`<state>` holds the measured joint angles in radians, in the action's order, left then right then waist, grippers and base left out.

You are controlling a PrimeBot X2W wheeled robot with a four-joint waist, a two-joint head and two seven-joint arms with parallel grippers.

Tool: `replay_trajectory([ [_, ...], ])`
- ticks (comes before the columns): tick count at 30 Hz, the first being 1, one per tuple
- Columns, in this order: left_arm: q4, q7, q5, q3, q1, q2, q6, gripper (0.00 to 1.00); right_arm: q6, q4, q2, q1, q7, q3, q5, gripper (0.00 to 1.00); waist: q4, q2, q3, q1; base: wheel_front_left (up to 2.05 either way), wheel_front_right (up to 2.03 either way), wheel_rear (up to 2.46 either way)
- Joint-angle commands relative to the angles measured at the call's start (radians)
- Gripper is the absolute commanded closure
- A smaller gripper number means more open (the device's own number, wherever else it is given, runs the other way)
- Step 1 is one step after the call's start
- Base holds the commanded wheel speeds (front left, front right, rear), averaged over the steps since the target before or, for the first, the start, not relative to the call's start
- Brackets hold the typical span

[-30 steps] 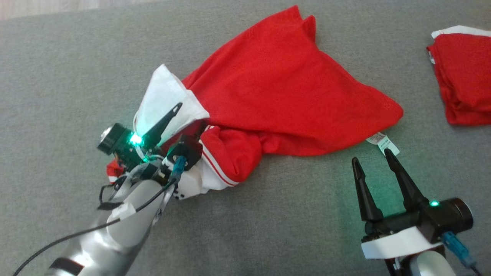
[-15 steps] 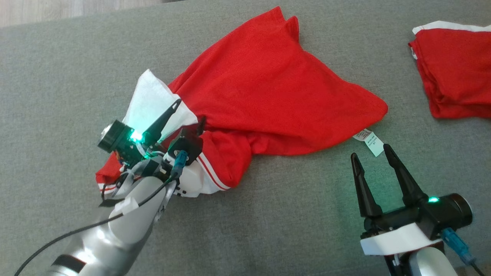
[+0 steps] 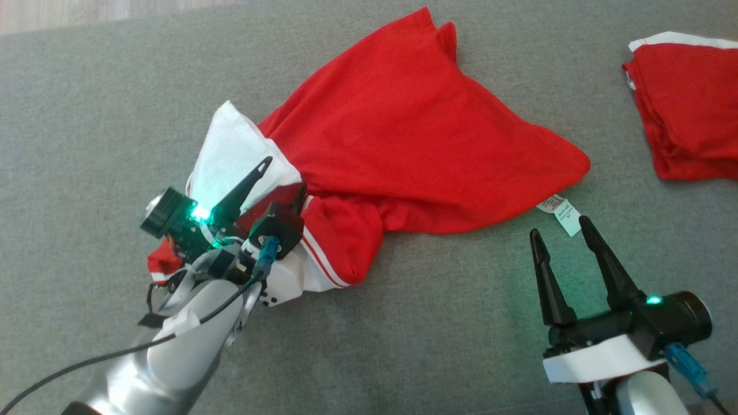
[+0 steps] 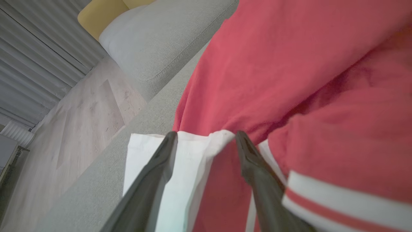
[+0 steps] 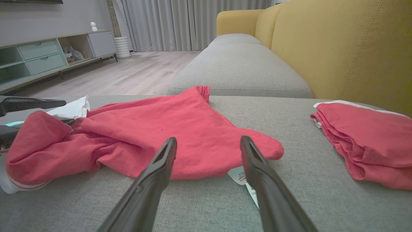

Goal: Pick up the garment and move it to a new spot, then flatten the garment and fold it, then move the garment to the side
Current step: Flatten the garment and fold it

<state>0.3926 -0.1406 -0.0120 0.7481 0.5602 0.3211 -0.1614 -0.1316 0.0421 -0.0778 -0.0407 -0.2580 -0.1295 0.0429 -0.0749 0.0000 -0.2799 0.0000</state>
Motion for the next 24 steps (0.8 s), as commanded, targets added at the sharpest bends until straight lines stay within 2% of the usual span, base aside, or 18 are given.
replay_trajectory([
  [1,-0.038,-0.003,-0.004,-0.028,0.017,0.033,-0.010,0.06,0.001,-0.030,-0.006,0.018,-0.004,-0.025,-0.005,0.00,-0.001,0.0000,-0.001,0.0000,0.00,0.00,0.00],
  [2,-0.045,-0.005,-0.003,-0.026,0.017,0.035,-0.010,0.07,0.001,-0.030,-0.007,0.019,-0.004,-0.025,-0.004,0.00,-0.003,0.0000,-0.002,0.0000,0.00,0.00,0.00],
  [3,-0.051,-0.007,-0.003,-0.025,0.016,0.037,-0.010,0.15,0.001,-0.029,-0.007,0.019,-0.004,-0.025,-0.004,0.00,-0.004,0.0000,-0.002,0.0000,0.00,0.00,0.00],
  [4,-0.057,-0.010,-0.004,-0.025,0.016,0.039,-0.011,0.32,0.001,-0.029,-0.007,0.019,-0.004,-0.025,-0.004,0.00,-0.005,0.0000,-0.003,0.0000,0.00,0.00,0.00],
  [5,-0.062,-0.014,-0.004,-0.024,0.015,0.041,-0.012,0.54,0.001,-0.029,-0.007,0.019,-0.004,-0.025,-0.005,0.00,-0.007,0.0000,-0.004,0.0000,0.00,0.00,0.00],
  [7,-0.073,-0.020,-0.005,-0.022,0.014,0.045,-0.012,0.78,0.001,-0.029,-0.007,0.019,-0.004,-0.025,-0.005,0.00,-0.009,0.0000,-0.006,0.0000,0.00,0.00,0.00],
  [8,-0.079,-0.023,-0.005,-0.020,0.014,0.046,-0.011,1.00,0.001,-0.030,-0.007,0.019,-0.004,-0.024,-0.005,0.00,-0.009,0.0000,-0.006,0.0000,0.00,0.00,0.00],
  [12,-0.108,-0.037,-0.016,-0.017,0.005,0.048,-0.011,1.00,0.001,-0.029,-0.008,0.017,-0.004,-0.020,-0.006,0.00,-0.007,0.0000,-0.008,0.0000,0.00,0.00,0.00],
  [17,-0.191,-0.023,-0.017,-0.025,-0.010,0.063,-0.035,1.00,0.001,-0.040,-0.012,0.025,-0.004,-0.008,-0.009,0.00,0.024,0.0000,-0.014,0.0000,0.00,0.00,0.00],
  [21,-0.229,-0.024,-0.005,-0.003,-0.010,0.080,-0.015,1.00,0.001,-0.043,-0.019,0.031,-0.004,0.001,-0.008,0.00,0.053,0.0000,-0.019,0.0000,0.00,0.00,0.00],
  [22,-0.235,-0.026,0.001,0.004,-0.007,0.083,-0.011,0.74,0.001,-0.041,-0.022,0.033,-0.004,0.000,-0.008,0.00,0.060,0.0000,-0.020,0.0000,0.00,0.00,0.00],
  [23,-0.236,-0.033,0.007,0.009,-0.005,0.087,-0.008,0.00,0.001,-0.039,-0.025,0.036,-0.004,-0.002,-0.007,0.00,0.065,0.0000,-0.020,0.0000,0.00,0.00,0.00],
  [24,-0.232,-0.042,0.013,0.019,0.001,0.090,-0.002,0.00,0.001,-0.035,-0.027,0.042,-0.004,-0.007,-0.007,0.00,0.069,0.0000,-0.020,0.0000,0.00,0.00,0.00],
])
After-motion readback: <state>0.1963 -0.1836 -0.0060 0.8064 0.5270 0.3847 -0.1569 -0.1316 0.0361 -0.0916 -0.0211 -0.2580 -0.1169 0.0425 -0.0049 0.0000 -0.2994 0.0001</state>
